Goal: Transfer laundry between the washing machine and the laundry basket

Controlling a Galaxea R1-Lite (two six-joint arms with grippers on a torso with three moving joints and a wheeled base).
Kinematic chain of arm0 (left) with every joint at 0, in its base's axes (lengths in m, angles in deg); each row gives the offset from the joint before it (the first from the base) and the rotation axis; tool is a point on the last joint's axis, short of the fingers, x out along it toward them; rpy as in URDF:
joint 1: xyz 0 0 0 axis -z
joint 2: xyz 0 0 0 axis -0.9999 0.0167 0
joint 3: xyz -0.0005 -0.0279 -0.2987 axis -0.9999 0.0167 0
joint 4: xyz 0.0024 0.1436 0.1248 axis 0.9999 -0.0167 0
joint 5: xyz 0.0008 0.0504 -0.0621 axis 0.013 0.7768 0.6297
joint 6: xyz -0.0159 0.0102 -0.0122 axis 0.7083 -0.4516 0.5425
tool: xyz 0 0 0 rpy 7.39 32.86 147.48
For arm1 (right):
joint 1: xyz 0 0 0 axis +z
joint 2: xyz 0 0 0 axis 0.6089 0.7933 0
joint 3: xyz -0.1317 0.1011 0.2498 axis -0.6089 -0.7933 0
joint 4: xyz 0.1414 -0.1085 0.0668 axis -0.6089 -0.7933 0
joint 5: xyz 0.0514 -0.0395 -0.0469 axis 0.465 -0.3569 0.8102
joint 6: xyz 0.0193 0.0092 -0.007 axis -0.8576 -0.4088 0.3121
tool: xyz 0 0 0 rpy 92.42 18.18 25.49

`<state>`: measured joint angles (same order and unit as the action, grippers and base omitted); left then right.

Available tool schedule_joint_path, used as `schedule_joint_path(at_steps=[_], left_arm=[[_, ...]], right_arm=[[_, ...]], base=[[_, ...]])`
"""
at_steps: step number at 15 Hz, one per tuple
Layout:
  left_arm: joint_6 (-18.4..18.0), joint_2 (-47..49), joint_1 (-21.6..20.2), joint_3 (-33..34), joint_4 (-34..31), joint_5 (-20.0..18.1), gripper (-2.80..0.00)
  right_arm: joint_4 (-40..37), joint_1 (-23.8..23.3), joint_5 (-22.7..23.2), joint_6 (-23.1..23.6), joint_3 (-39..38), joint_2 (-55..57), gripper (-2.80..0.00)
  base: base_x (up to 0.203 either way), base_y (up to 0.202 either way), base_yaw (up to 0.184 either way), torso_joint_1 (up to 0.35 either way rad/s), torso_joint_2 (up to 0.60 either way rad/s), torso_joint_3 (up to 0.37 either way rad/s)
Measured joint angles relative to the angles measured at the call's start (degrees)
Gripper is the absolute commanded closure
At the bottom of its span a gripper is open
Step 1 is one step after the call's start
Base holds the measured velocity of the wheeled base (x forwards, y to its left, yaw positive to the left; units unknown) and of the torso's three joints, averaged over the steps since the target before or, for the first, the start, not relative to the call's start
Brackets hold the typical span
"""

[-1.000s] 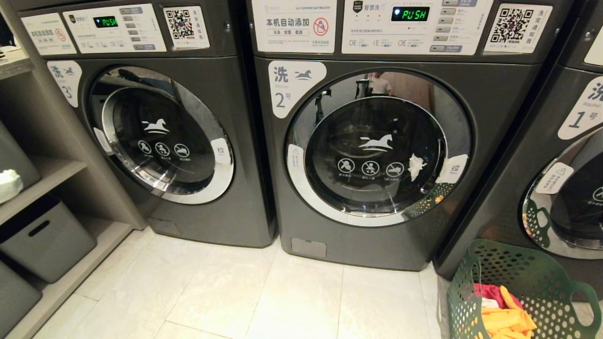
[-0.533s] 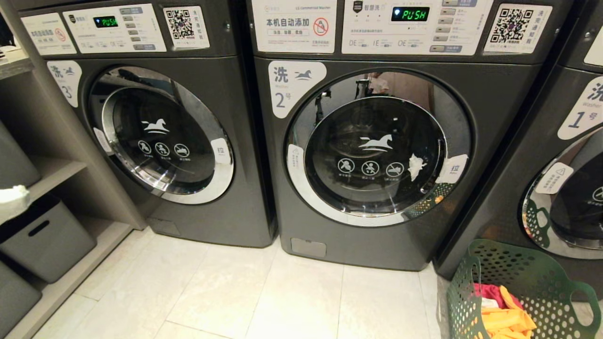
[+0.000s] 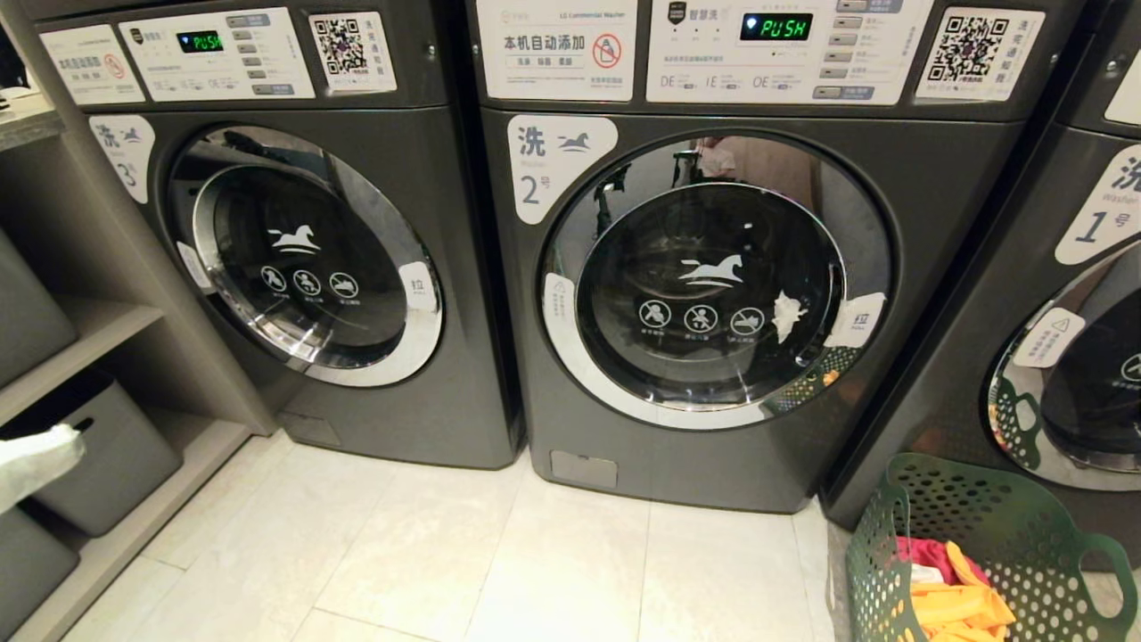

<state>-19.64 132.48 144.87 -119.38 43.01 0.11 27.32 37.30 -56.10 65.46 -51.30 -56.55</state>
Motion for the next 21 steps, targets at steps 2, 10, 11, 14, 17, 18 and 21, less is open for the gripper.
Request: schedule_joint_path(at_steps=[2,10,11,14,17,18,21], left_arm=[[3.9,0.8,-2.2,0.7,0.7,-1.4,0.0],[1.5,1.7,-16.5,5.0,7.1,-8.8,0.0],[-1.3,1.2,-21.3,6.5,9.7,-13.5,0.0],[-13.2,-3.0,-39.0,16.2,18.0,-32.7,0.0],[-21.9,-11.7,-51.6,29.7,23.2,-51.1,0.0],[-22.9,-15.1,-53.7,33.9,24.8,-55.0,0.0],[-23.9,-25.4,-56.2,45.4,31.8,-58.9,0.0]], right_arm=[[0.0,0.0,0.0,0.0,0.0,0.0,0.0],[0.0,0.0,0.0,0.0,0.0,0.0,0.0],[0.0,0.0,0.0,0.0,0.0,0.0,0.0],[0.0,0.0,0.0,0.0,0.0,0.0,0.0],[0.0,0.0,0.0,0.0,0.0,0.0,0.0],[0.0,0.0,0.0,0.0,0.0,0.0,0.0],[0.0,0.0,0.0,0.0,0.0,0.0,0.0]], base=[[0.0,0.0,0.0,0.0,0.0,0.0],[0.0,0.0,0.0,0.0,0.0,0.0],[0.0,0.0,0.0,0.0,0.0,0.0],[0.0,0.0,0.0,0.0,0.0,0.0],[0.0,0.0,0.0,0.0,0.0,0.0],[0.0,0.0,0.0,0.0,0.0,0.0],[0.0,0.0,0.0,0.0,0.0,0.0]])
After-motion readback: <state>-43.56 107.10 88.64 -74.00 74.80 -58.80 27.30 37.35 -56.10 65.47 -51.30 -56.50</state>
